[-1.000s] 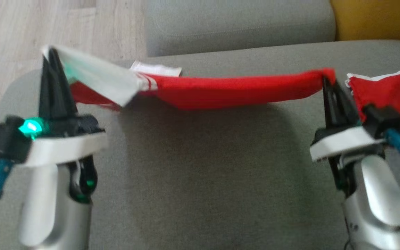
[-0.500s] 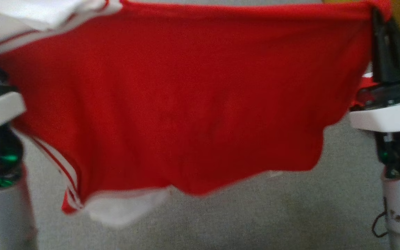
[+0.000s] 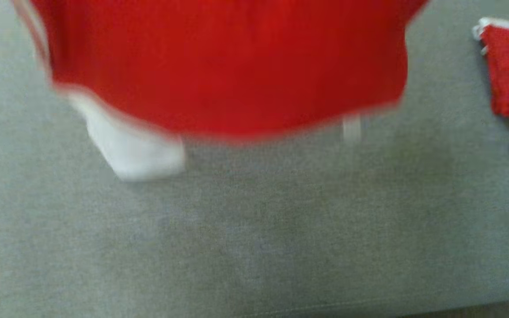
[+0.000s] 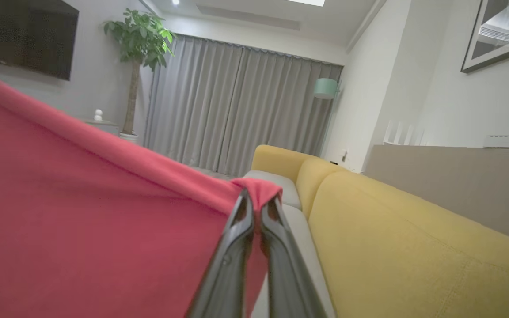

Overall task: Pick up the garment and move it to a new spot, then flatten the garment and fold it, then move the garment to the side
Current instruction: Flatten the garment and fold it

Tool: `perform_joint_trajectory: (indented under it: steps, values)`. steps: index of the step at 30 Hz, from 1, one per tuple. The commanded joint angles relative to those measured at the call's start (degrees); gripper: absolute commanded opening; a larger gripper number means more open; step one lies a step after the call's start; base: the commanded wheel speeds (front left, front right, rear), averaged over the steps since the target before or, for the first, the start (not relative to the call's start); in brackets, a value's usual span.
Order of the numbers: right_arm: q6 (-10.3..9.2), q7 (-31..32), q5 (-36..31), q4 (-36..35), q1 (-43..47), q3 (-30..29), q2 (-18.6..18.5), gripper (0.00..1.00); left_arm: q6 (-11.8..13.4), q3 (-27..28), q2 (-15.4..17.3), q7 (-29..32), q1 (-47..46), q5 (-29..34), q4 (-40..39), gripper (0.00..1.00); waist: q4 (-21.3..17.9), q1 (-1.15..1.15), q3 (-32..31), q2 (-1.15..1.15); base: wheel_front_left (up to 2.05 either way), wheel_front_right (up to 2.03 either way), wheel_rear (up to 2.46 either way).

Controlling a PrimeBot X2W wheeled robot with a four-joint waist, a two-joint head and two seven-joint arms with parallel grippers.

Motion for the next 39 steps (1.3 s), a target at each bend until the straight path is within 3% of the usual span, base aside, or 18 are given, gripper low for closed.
perform_joint_trajectory:
  steps: [1, 6, 10, 20, 31, 39]
  values:
    - [-0.11, -2.77, -2.07, 5.09, -8.06, 1.85, -0.62, 0.0, -0.22, 0.49, 4.09, -2.72, -7.6, 2.12, 4.77, 0.0, -0.15, -0.03, 6.36, 0.0, 0.0, 0.0, 0.0]
    - [-0.11, -11.69, -8.22, 21.3, -22.43, 0.59, 0.66, 0.0, -0.34, -1.23, 3.54, -10.72, -18.96, 4.82, 18.43, 0.0, 0.96, -0.03, 7.4, 0.0, 0.0, 0.0, 0.0]
    - [-0.11, -15.62, -11.46, 28.4, -25.23, -0.09, 1.32, 0.0, -0.89, -2.92, 2.9, -14.03, -21.38, 5.76, 23.83, 0.0, 1.81, -0.03, 6.82, 0.0, 0.0, 0.0, 0.0]
    - [-0.11, -18.64, -13.92, 43.22, -15.96, 5.11, 0.74, 0.0, -2.05, -12.7, 3.69, -16.46, -8.52, 8.49, 32.15, 0.0, 3.99, -0.03, 3.69, 0.0, 0.0, 0.0, 0.0]
    - [-0.11, -14.91, -4.21, 55.0, -4.82, 19.06, -1.79, 0.0, -2.09, -27.81, 8.85, -16.43, 14.14, 5.42, 27.89, 0.0, 6.56, -0.03, -3.48, 0.0, 0.0, 0.0, 0.0]
    - [-0.11, -7.03, 8.71, 51.83, 2.59, 32.88, -5.19, 0.0, -2.09, -37.11, 15.3, -11.51, 25.48, 1.79, 19.77, 0.0, 6.78, -0.03, -9.68, 0.0, 0.0, 0.0, 0.0]
